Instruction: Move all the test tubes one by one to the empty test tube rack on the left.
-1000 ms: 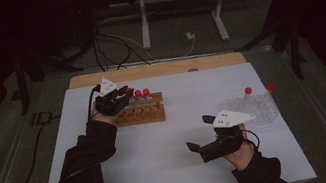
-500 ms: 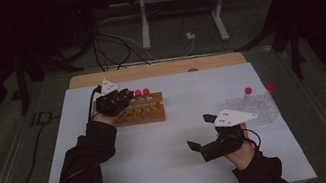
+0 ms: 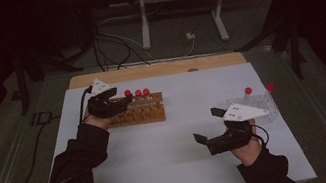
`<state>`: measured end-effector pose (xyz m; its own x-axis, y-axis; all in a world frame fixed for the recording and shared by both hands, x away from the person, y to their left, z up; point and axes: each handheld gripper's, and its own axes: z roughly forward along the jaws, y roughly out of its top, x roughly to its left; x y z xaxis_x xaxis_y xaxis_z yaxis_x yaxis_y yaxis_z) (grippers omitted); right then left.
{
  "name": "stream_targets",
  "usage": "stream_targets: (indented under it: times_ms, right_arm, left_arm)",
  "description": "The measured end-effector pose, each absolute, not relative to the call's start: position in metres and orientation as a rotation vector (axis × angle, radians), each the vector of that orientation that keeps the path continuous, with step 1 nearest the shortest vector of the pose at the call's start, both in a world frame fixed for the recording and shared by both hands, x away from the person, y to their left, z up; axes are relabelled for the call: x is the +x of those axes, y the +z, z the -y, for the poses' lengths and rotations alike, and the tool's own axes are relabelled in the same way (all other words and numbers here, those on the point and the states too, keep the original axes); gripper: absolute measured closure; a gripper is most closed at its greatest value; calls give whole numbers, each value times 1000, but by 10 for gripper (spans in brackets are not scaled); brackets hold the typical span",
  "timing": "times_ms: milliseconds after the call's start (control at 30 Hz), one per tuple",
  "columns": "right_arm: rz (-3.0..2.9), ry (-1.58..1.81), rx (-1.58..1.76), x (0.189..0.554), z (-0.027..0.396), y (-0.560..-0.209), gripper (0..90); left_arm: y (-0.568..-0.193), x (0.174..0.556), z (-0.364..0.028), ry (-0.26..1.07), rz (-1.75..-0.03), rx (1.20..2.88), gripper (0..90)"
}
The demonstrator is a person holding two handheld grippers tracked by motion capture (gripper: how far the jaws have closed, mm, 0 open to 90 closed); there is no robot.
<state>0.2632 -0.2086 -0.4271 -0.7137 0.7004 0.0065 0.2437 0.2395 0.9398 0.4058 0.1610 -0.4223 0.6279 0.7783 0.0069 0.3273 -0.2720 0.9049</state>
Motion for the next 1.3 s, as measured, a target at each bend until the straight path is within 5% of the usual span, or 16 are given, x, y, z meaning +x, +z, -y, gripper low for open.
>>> stream_targets:
  times_ms: [133,367,1200,1300]
  right_arm:
    - [-2073,1479,875,265,219,-422,0]
    - [-2009,1423,905,266,239,-413,0]
    - [-1818,1175,1191,300,321,-434,3]
    - [-1793,1133,1239,305,326,-443,90]
  left_arm:
    - [-418,391,-164,508,-838,1876,155]
    - [-414,364,-164,424,-745,1882,41]
    - [-448,294,-148,279,-472,1918,4]
    - [-453,292,-146,274,-462,1930,4]
